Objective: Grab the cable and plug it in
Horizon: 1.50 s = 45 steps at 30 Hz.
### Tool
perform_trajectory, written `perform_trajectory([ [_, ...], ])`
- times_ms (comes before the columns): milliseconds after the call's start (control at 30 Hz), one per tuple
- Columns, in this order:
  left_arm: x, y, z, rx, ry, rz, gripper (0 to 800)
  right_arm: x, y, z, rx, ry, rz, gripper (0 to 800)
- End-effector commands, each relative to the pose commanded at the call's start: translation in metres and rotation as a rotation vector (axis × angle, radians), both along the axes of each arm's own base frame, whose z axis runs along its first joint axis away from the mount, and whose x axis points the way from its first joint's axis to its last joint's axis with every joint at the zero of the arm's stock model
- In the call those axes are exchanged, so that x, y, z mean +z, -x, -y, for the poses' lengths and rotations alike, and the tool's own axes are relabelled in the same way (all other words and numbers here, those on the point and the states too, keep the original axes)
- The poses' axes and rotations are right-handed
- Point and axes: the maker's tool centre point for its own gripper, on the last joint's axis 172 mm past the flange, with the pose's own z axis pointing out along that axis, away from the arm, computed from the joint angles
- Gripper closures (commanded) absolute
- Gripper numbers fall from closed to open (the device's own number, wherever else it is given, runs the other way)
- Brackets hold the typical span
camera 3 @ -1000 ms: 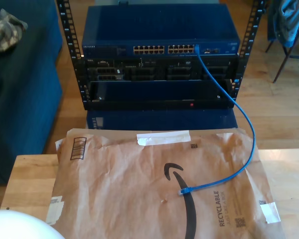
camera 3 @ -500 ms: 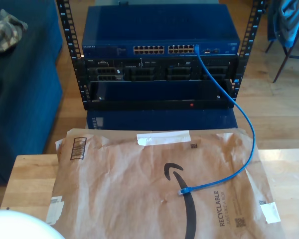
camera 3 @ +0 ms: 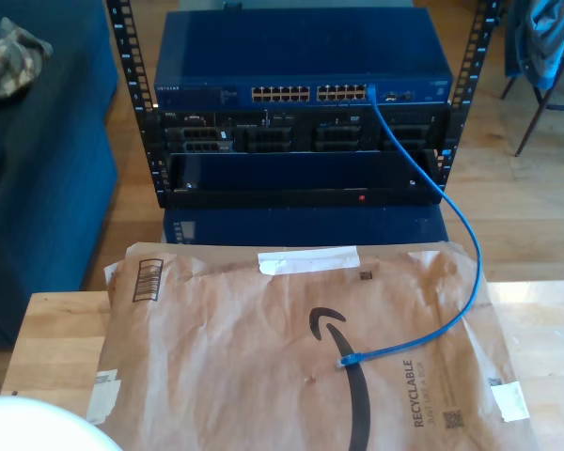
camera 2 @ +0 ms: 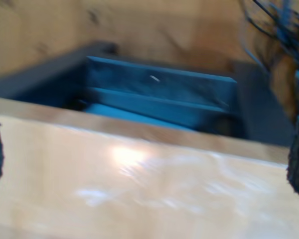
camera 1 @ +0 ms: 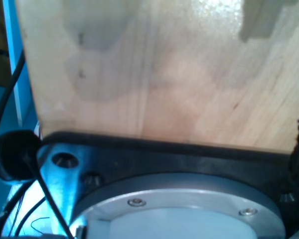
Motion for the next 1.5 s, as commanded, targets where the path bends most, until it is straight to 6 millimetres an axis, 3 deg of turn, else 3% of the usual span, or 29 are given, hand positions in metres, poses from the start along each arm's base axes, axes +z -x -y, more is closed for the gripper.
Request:
perform_trajectory([
  [100, 0.0, 0.0, 0.0, 0.0, 0.0, 0.0, 0, -0.009, 0.026, -0.032, 0.011, -0.078, -0.065, 3],
  [267, 0.0, 0.0, 0.0, 0.0, 0.0, 0.0, 0, -0.033, 0.052, -0.062, -0.01, -0.139, -0.086, 3],
  [467, 0.0, 0.0, 0.0, 0.0, 0.0, 0.0, 0, -0.066, 0.067, -0.103, -0.041, -0.218, -0.1, 3],
  [700, 0.0, 0.0, 0.0, 0.0, 0.0, 0.0, 0, -0.088, 0.074, -0.134, -0.042, -0.288, -0.114, 3],
  [833, 0.0, 0.0, 0.0, 0.0, 0.0, 0.0, 0, -0.109, 0.076, -0.142, -0.053, -0.273, -0.11, 3],
  [1200, 0.0, 0.0, 0.0, 0.0, 0.0, 0.0, 0, -0.147, 0.075, -0.138, -0.06, -0.156, -0.088, 2],
  [1500, 0.0, 0.0, 0.0, 0.0, 0.0, 0.0, 0, -0.148, 0.075, -0.13, -0.055, -0.11, -0.082, 1],
])
